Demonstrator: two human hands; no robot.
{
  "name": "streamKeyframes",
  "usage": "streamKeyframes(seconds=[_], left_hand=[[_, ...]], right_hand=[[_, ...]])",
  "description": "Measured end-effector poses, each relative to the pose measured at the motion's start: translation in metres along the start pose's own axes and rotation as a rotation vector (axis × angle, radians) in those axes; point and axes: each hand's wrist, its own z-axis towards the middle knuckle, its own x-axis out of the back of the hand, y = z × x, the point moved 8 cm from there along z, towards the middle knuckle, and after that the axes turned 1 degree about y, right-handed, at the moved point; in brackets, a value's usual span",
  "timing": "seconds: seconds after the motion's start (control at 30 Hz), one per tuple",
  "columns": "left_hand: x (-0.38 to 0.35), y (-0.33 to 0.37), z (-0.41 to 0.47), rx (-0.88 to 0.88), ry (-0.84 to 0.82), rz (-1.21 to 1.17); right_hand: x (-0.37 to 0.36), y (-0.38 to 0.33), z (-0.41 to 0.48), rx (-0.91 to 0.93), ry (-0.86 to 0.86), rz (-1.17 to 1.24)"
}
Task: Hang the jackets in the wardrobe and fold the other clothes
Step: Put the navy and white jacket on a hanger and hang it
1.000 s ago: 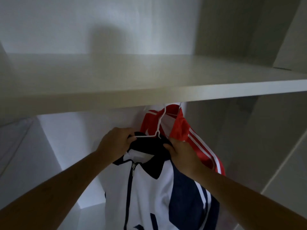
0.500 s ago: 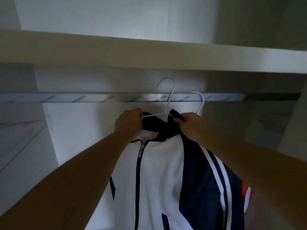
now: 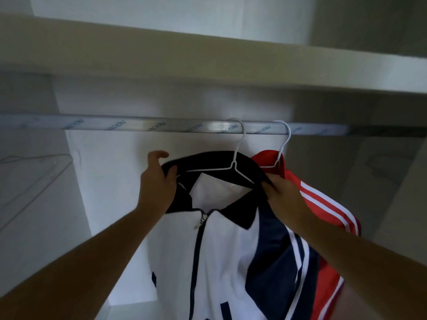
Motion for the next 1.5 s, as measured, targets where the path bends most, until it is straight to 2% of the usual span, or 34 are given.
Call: streamKeyframes(seconds=[0.07, 0.17, 0.23, 0.3, 0.33, 0.37, 0.4, 0.47, 0.53, 0.6, 0.67, 0.73, 0.8, 0.87, 1.0, 1.03, 1.07, 1.13, 1.17, 1.2, 1.27, 1.33, 1.43, 1.5], left_hand=[[-0.007, -0.012, -0.01, 0.077, -0.057, -0.003], [-0.022, -0.017, -0.023, 0.187, -0.097, -0.137], [-0.027, -0.023, -0.032, 0.286, -0.087, -0.244], [-0.032, -0.024, -0.037, 0.356, -0.12, -0.279], [-0.035, -0.022, -0.037, 0.372, -0.154, -0.285], [-0.038, -0.019, -0.037, 0.392, -0.19, -0.298], [-0.04, -0.016, -0.039, 0.427, -0.226, -0.315], [-0.043, -0.011, -0.042, 0.509, -0.277, -0.361], [-0.045, -0.006, -0.047, 0.555, -0.326, -0.393], [-0.047, -0.006, -0.053, 0.583, -0.37, -0.428], [-0.049, -0.009, -0.059, 0.613, -0.413, -0.467], [-0.05, -0.013, -0.064, 0.628, -0.456, -0.512], [-0.053, -0.016, -0.069, 0.628, -0.497, -0.568], [-0.057, -0.018, -0.073, 0.603, -0.536, -0.6], [-0.054, -0.024, -0.077, 0.53, -0.667, -0.554], [-0.049, -0.033, -0.071, 0.493, -0.626, -0.511], [-0.036, -0.046, -0.058, 0.409, -0.51, -0.388], [-0.001, -0.062, -0.028, 0.188, -0.197, -0.015], [0.008, -0.066, -0.017, 0.117, -0.12, 0.135], [0.005, -0.073, -0.01, 0.131, -0.16, 0.196], [-0.02, -0.092, -0.006, 0.326, -0.404, 0.104], [-0.039, -0.096, -0.008, 0.425, -0.595, 0.054], [-0.031, -0.097, -0.006, 0.501, -0.568, 0.071], [-0.028, -0.096, -0.015, 0.568, -0.587, -0.017]], right_hand=[[0.0, 0.01, -0.009, -0.055, -0.003, 0.053], [-0.002, 0.011, -0.012, -0.058, -0.038, 0.031], [0.004, -0.009, -0.024, 0.115, 0.043, -0.147], [-0.001, -0.036, -0.055, 0.409, 0.145, -0.324], [-0.018, -0.04, -0.073, 0.496, 0.123, -0.394], [-0.041, -0.035, -0.087, 0.501, 0.012, -0.43], [-0.066, -0.023, -0.095, 0.388, -0.136, -0.437], [-0.109, 0.016, -0.103, -0.047, -0.389, -0.348], [-0.137, 0.038, -0.1, -0.365, -0.417, -0.109], [-0.151, 0.04, -0.085, -0.47, -0.303, 0.059], [-0.156, 0.043, -0.075, -0.508, -0.199, 0.099], [-0.15, 0.041, -0.072, -0.464, -0.095, 0.065], [-0.145, 0.038, -0.076, -0.441, -0.024, 0.156], [-0.143, 0.04, -0.082, -0.457, -0.009, 0.266], [-0.131, 0.057, -0.088, -0.475, -0.081, 0.285], [-0.127, 0.06, -0.088, -0.476, -0.101, 0.301], [-0.124, 0.064, -0.088, -0.477, -0.133, 0.313], [-0.116, 0.069, -0.088, -0.457, -0.207, 0.302], [-0.111, 0.072, -0.088, -0.45, -0.236, 0.291], [-0.105, 0.075, -0.087, -0.449, -0.256, 0.281], [-0.096, 0.08, -0.088, -0.454, -0.283, 0.265], [-0.089, 0.084, -0.09, -0.472, -0.291, 0.264], [-0.082, 0.085, -0.096, -0.505, -0.292, 0.28], [-0.078, 0.083, -0.096, -0.501, -0.293, 0.283]])
